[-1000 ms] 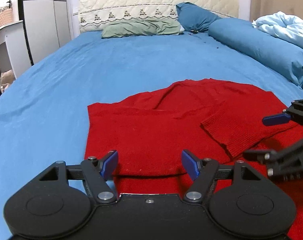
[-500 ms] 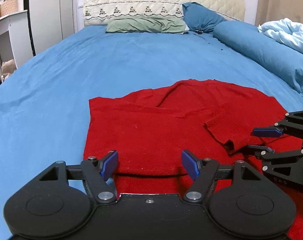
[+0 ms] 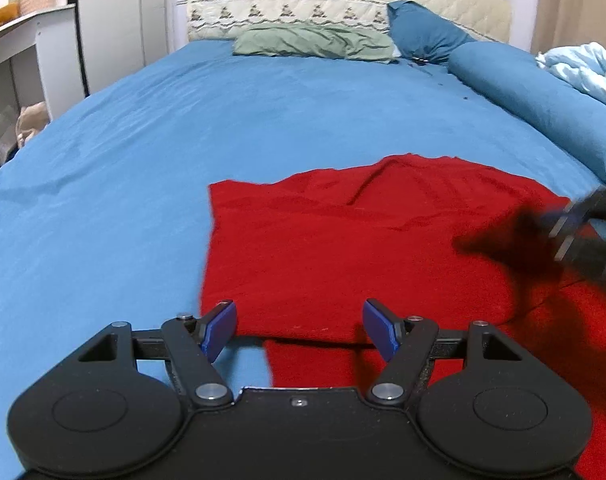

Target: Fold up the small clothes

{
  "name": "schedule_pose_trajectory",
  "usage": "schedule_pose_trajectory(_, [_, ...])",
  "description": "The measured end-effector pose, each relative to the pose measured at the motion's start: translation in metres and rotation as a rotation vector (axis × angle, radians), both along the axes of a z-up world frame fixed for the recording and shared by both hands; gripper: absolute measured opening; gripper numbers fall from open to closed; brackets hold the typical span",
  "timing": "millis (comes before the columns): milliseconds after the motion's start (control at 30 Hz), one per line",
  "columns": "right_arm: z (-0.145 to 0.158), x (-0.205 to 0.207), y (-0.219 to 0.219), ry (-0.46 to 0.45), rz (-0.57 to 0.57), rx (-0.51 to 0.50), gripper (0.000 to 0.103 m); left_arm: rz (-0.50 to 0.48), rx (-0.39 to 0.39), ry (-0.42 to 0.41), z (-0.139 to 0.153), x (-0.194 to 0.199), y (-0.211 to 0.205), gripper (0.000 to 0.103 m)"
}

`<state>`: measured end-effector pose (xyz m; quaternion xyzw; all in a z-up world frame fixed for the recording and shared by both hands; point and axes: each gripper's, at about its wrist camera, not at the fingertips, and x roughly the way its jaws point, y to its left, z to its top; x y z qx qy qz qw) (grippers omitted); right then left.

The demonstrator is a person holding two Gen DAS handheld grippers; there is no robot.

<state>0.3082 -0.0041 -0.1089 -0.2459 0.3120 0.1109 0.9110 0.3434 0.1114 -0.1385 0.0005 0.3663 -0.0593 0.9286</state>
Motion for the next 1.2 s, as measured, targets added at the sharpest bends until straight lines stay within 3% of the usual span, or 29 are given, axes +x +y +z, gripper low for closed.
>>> schedule_pose_trajectory(167, [0.051,0.023,-0.072,-0.100,-0.254,0.155,0.020,0.010,-0.004,0.042,-0.010,0.001,0.009,0.074])
schedule_pose_trajectory(233, [0.062,0.029,-0.108,-0.112,-0.363,0.237,0.020,0.011,-0.006,0.051,-0.013,0.003,0.009,0.074])
schedule_pose_trajectory(300, [0.064,0.031,-0.135,-0.119,-0.460,0.248,0.020,0.013,-0.005,0.054,-0.016,0.006,0.006,0.074])
schedule_pose_trajectory(400, [0.050,0.030,-0.166,-0.069,-0.544,0.301,0.020,0.016,-0.011,0.036,-0.021,0.016,0.001,0.074])
schedule_pose_trajectory(533, [0.027,0.026,-0.178,-0.036,-0.576,0.269,0.020,0.033,0.016,0.004,-0.025,0.024,-0.001,0.069])
schedule_pose_trajectory(667, [0.024,0.023,-0.197,-0.052,-0.628,0.349,0.020,0.072,-0.032,0.051,-0.026,0.020,0.013,0.065])
schedule_pose_trajectory(800, [-0.001,0.014,-0.209,0.029,-0.647,0.307,0.021,0.091,0.059,0.087,-0.017,0.009,0.011,0.065])
schedule_pose_trajectory(867, [-0.009,0.009,-0.210,0.050,-0.660,0.288,0.031,0.077,0.058,0.063,-0.004,0.000,0.011,0.065])
schedule_pose_trajectory(933, [-0.010,-0.001,-0.206,0.037,-0.686,0.255,0.075,0.028,0.045,-0.007,0.011,-0.012,0.004,0.077])
schedule_pose_trajectory(1000, [-0.004,-0.015,-0.196,-0.032,-0.631,0.240,0.087,-0.036,0.023,-0.085,0.025,-0.018,-0.010,0.093])
schedule_pose_trajectory(1100, [-0.003,-0.017,-0.182,-0.048,-0.503,0.271,0.087,-0.137,-0.016,-0.086,0.022,-0.006,-0.037,0.093])
schedule_pose_trajectory(1200, [-0.012,-0.001,-0.171,-0.030,-0.457,0.299,0.087,-0.149,-0.053,-0.007,-0.006,0.013,-0.052,0.092])
